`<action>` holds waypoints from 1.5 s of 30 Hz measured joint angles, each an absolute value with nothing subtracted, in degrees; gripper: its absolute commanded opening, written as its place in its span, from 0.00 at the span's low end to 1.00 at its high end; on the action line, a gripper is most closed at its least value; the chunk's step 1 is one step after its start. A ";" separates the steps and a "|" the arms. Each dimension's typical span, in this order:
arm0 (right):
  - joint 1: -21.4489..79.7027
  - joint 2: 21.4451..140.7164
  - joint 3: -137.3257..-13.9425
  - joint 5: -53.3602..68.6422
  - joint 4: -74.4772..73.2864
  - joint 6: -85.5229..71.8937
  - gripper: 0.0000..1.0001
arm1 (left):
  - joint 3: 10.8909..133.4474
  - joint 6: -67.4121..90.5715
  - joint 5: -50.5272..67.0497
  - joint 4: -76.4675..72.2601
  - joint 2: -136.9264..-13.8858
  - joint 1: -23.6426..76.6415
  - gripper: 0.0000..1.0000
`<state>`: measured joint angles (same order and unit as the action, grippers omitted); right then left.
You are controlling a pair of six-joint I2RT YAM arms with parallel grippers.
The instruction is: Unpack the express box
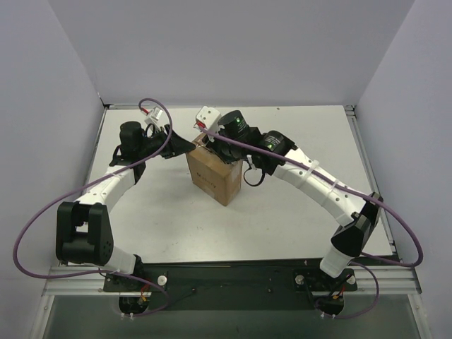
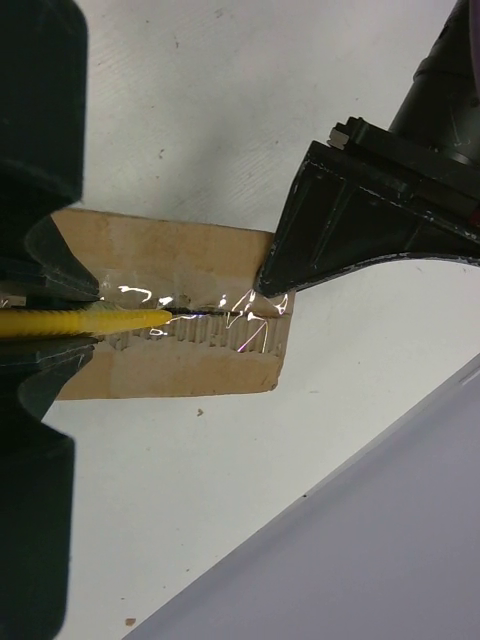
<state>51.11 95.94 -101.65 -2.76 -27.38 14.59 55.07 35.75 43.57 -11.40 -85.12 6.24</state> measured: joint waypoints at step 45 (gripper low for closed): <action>48.05 85.38 -96.42 0.30 -38.68 12.25 0.00 | 55.55 34.74 42.87 -10.39 -85.12 6.15 0.52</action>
